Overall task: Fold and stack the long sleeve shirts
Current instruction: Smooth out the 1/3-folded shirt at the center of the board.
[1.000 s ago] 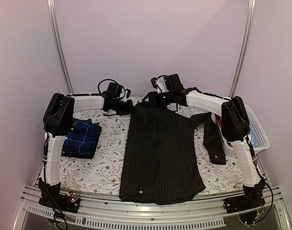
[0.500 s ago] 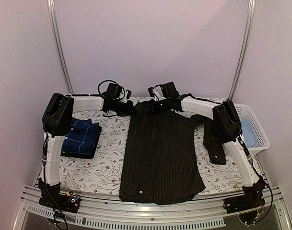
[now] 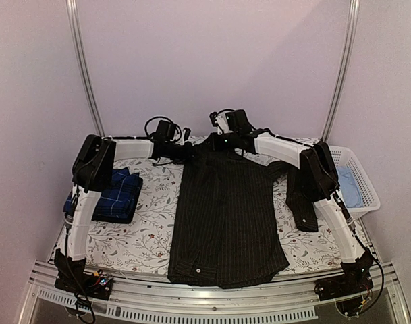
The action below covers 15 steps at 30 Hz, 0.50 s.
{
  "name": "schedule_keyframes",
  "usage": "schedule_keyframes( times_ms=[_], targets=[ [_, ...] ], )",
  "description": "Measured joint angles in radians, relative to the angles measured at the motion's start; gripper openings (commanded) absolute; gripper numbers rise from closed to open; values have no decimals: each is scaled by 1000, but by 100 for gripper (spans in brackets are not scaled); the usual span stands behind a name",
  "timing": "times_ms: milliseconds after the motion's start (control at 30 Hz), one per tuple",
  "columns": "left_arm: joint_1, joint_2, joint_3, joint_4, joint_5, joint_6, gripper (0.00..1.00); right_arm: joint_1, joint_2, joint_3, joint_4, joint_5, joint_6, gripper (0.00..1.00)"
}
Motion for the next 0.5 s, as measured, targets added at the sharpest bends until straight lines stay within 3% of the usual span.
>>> schedule_keyframes(
  times_ms=[67,200,333,500],
  targets=[
    [0,31,10,11,8,-14,23,0,0,3,0,25,-14,25],
    [1,74,47,4,22,-31,28,0,0,3,-21,56,-42,38],
    [6,133,172,-2,45,-35,32,0,-14,-27,-48,74,-67,45],
    [10,129,226,-25,35,-13,39,0,-88,-129,-108,92,-85,47]
  ],
)
